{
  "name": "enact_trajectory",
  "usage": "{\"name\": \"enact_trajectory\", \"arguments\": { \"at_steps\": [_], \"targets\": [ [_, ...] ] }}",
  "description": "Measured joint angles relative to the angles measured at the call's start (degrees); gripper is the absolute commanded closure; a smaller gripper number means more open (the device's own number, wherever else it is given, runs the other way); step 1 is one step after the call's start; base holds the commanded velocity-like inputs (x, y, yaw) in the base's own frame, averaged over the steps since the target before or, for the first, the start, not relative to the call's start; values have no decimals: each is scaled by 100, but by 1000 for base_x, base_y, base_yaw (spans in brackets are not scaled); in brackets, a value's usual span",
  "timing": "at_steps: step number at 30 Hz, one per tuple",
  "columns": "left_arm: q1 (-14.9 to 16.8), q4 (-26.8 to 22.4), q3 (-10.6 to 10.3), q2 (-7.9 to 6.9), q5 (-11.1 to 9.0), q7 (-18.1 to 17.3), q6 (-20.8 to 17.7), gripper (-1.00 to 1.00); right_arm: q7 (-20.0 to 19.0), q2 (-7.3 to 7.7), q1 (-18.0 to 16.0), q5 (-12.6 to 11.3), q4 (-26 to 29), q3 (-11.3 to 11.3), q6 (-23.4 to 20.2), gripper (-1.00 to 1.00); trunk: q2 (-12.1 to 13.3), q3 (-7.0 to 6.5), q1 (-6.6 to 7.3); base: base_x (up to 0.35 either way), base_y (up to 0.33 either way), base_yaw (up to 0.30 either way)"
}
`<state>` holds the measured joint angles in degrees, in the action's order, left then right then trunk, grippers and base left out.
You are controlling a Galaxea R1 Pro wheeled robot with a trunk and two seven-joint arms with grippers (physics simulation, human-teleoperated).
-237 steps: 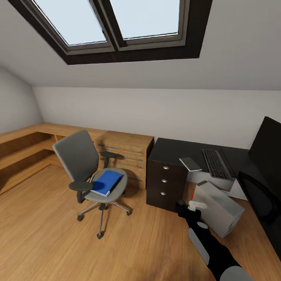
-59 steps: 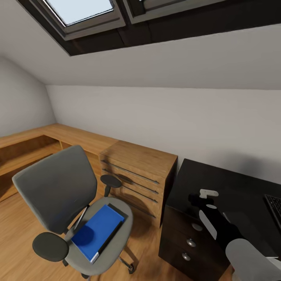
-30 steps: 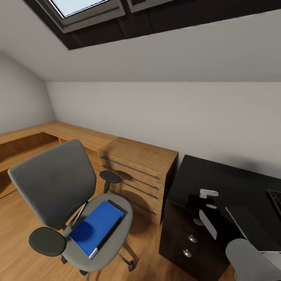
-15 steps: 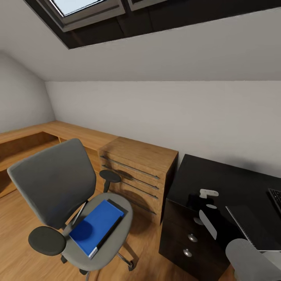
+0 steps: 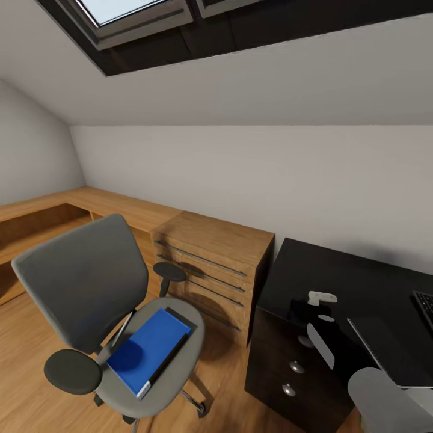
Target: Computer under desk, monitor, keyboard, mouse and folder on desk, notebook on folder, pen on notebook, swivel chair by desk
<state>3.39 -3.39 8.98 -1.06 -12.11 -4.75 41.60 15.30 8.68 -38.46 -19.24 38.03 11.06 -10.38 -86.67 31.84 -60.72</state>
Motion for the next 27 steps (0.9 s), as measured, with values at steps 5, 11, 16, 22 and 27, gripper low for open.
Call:
{"name": "enact_trajectory", "arguments": {
  "at_steps": [5, 11, 16, 22, 27],
  "targets": [
    [0, 0, 1, 0, 0, -2, 2, -100, -2, 1, 0, 1, 3, 0, 3, -100, 201, -90, 110, 0, 0, 0],
    [0, 0, 1, -1, 0, -1, 2, -100, -1, 8, 0, -3, 34, -10, 7, -100, 441, -198, 242, 0, 0, 0],
    [0, 0, 1, 0, 0, 3, 2, -100, 2, 16, 0, -6, 161, -4, 17, -100, 642, -287, 352, 0, 0, 0],
    [0, 0, 1, 0, -1, 5, 2, -100, 6, 22, 0, -13, 421, 4, 10, -100, 883, -395, 483, 0, 0, 0],
    [0, 0, 1, 0, -1, 6, 2, -100, 6, 27, 0, -16, 499, 4, 4, -100, 1083, -485, 593, 0, 0, 0]
  ]
}}
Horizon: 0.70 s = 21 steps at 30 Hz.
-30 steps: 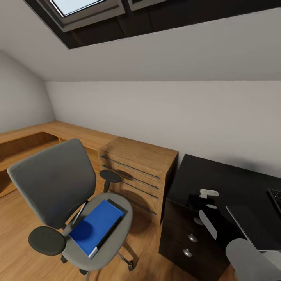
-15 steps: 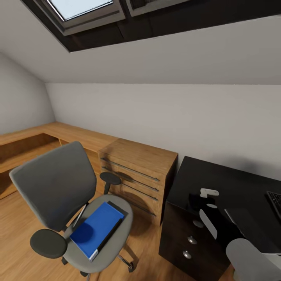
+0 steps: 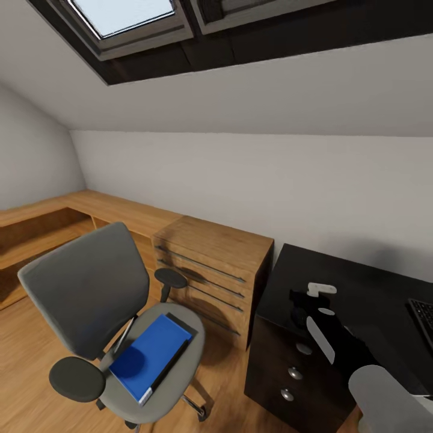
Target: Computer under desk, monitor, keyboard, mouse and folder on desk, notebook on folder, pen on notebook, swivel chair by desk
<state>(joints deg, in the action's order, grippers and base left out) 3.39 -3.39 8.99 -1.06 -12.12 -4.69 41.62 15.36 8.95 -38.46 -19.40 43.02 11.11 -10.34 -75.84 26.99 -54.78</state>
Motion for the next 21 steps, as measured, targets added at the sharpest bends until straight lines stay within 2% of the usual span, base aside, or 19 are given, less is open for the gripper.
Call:
{"name": "enact_trajectory", "arguments": {
  "at_steps": [5, 12, 21],
  "targets": [
    [0, 0, 0, 0, 0, 0, -4, -100, 1, -1, 0, -8, 38, -9, 1, -100, 201, -90, 110, 0, 0, 0],
    [0, 0, 0, 0, 0, -1, -1, -100, 10, -13, 4, -179, 294, -53, -6, -100, 202, -90, 111, 0, 0, -12],
    [1, 3, 1, -5, 1, 0, -7, -100, 19, -16, 10, -378, 398, -61, -10, -100, 202, -90, 111, 0, 0, -184]
  ]
}}
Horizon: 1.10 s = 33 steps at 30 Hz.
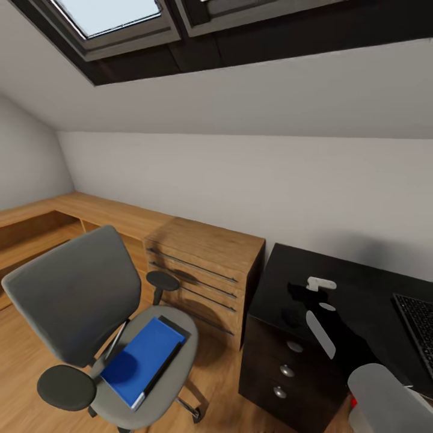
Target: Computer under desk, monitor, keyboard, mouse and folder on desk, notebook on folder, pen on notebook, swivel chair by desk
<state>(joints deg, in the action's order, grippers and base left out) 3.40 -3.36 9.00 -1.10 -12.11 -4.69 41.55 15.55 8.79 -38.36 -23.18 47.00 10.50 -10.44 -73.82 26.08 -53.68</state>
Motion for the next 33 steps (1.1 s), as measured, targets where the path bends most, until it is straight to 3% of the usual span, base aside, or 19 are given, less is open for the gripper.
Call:
{"name": "enact_trajectory", "arguments": {
  "at_steps": [9, 16, 33],
  "targets": [
    [0, -1, 0, 4, 0, 0, -1, -100, 1, -7, 1, -29, 33, 5, 0, -100, 0, -3, 0, -9, 0, -259],
    [0, 0, -1, 5, -1, 0, -1, -100, 3, -7, 0, -31, 36, 6, 0, -100, 0, -24, -3, -198, 0, -230],
    [-1, -1, -1, 5, -1, -2, -2, -100, 18, -32, -1, -29, 52, 23, 9, -100, 0, -46, -4, -312, 0, -34]
  ]
}}
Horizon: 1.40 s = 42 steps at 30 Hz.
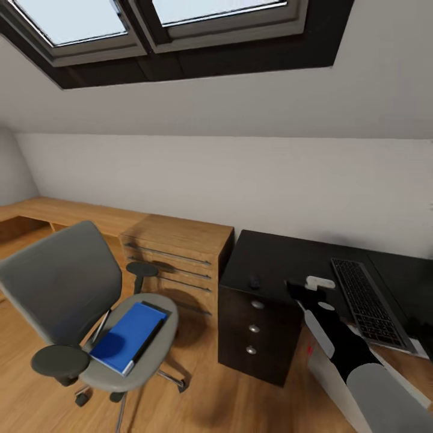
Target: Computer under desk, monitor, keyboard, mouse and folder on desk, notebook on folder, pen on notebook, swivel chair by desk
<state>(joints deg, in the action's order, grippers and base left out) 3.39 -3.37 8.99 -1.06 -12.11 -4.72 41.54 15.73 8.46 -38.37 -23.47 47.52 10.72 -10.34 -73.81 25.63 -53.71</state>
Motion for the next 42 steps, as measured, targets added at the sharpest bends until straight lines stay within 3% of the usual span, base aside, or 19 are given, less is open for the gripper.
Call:
{"name": "enact_trajectory", "arguments": {
  "at_steps": [16, 31, 42],
  "targets": [
    [0, -1, 1, 0, 1, -5, 0, -100, 0, -2, 0, 0, 1, 2, 3, -100, 0, 0, 1, -295, 0, -1],
    [0, 7, 0, 0, 1, -6, -5, -100, 0, -3, 0, -1, 1, -6, 23, -100, 0, -4, 3, -40, 0, -8],
    [1, 8, -5, 0, 8, -6, -18, -100, 1, -2, 1, -1, 3, -7, 26, -100, 0, -59, 4, -1, 0, -165]
  ]
}}
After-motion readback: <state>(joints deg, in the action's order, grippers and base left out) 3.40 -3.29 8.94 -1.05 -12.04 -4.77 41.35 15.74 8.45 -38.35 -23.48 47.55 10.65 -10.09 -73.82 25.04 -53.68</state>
